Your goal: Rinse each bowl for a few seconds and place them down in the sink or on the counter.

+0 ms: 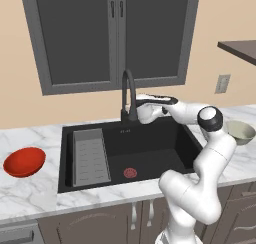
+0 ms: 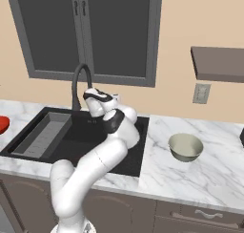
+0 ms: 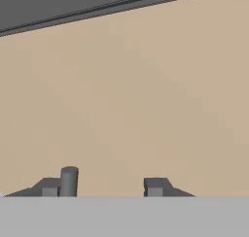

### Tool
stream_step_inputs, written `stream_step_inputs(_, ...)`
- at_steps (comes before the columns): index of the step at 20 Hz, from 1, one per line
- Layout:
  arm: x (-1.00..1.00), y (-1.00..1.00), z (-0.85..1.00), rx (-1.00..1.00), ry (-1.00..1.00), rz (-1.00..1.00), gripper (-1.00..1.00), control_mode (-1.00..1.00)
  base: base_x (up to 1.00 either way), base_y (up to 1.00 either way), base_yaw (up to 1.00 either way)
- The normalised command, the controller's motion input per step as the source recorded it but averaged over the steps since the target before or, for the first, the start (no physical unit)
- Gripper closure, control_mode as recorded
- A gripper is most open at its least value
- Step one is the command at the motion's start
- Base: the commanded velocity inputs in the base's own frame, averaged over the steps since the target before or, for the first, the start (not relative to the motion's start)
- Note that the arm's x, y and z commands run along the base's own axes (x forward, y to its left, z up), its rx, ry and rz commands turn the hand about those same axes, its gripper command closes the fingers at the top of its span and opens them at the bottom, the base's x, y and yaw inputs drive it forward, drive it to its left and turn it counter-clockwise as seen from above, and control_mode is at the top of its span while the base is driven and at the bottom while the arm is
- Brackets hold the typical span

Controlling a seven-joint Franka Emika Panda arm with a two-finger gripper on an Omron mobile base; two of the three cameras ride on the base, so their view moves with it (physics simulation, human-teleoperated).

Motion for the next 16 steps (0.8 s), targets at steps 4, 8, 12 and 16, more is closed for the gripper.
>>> stream_step_inputs(4,0.06,-0.44,-0.34,0.02,0.09,0.01,1.0,-1.0,0.0,0.0,0.0)
stream_step_inputs(8,0.07,-0.44,-0.36,0.01,0.07,0.01,1.0,-1.0,0.0,0.0,0.0)
stream_step_inputs(12,0.15,-0.39,-0.43,0.0,0.06,0.0,1.0,-1.0,0.0,0.0,0.0)
stream_step_inputs(16,0.16,-0.46,-0.48,0.0,0.05,0.0,1.0,-1.0,0.0,0.0,0.0)
